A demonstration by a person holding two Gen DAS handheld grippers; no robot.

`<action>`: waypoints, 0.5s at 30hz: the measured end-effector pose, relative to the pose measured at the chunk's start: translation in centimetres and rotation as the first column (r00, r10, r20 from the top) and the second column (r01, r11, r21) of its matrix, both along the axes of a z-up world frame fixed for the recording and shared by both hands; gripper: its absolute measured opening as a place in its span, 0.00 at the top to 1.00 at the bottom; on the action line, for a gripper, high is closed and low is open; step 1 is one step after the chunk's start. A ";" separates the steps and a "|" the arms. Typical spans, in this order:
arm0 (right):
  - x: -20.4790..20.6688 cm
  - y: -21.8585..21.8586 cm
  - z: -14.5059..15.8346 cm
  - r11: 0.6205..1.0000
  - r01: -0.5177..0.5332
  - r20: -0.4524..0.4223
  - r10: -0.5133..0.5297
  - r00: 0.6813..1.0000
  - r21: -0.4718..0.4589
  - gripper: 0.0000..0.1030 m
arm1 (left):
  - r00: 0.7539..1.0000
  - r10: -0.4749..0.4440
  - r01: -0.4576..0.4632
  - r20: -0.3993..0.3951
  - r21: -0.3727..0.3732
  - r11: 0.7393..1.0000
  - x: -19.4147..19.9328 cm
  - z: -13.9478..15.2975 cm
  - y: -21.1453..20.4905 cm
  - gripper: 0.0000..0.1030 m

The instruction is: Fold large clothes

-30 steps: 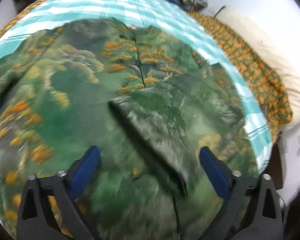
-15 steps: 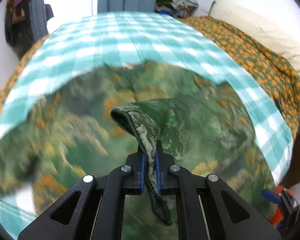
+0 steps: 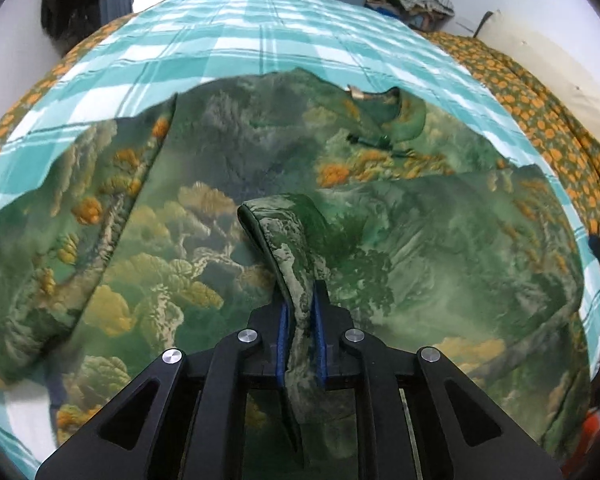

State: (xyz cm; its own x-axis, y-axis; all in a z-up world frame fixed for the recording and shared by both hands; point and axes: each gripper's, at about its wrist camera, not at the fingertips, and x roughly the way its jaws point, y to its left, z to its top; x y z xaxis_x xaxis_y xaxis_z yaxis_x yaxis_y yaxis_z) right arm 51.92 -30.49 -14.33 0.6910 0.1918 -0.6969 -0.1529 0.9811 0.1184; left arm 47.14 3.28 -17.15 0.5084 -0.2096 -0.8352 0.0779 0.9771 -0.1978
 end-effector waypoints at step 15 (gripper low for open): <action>6.8 2.7 -5.3 0.989 -0.048 -0.259 0.011 0.966 -0.138 0.34 | 0.999 -0.002 0.003 0.035 -0.053 0.999 -0.4 -2.3 0.8 0.84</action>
